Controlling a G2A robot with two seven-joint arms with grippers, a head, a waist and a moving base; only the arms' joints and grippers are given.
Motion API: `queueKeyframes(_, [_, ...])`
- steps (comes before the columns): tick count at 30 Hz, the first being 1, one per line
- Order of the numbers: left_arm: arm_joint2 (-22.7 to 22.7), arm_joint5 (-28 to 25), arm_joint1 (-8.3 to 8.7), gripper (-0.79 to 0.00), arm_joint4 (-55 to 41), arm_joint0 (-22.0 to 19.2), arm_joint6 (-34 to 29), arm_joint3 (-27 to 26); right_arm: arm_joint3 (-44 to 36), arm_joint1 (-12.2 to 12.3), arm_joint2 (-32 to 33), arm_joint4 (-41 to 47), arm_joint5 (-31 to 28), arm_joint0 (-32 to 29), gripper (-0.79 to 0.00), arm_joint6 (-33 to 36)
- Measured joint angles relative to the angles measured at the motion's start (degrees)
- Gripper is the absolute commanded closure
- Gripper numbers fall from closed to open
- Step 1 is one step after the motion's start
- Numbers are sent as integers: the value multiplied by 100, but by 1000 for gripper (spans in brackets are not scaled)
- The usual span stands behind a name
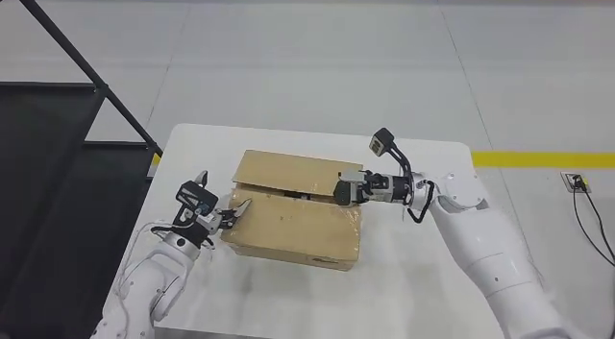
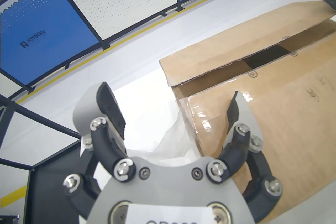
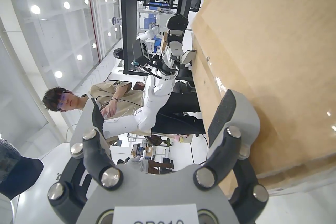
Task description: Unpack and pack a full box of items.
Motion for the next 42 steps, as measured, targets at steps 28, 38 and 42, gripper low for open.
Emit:
queueKeyframes(28, [-2309,-222,103,-785,-2904,944,-379,-69,-782,141,51,-750,-285,-668,-785,-797])
queueKeyframes(38, [-1704,586,60,-785,-1691,834,-174,374,-783,141,51,-750,-285,-668,-785,-798])
queueKeyframes(42, [-1415,71,64,-785,-1148,677,-136,970,-783,141,51,-750,-285,-668,-785,-798])
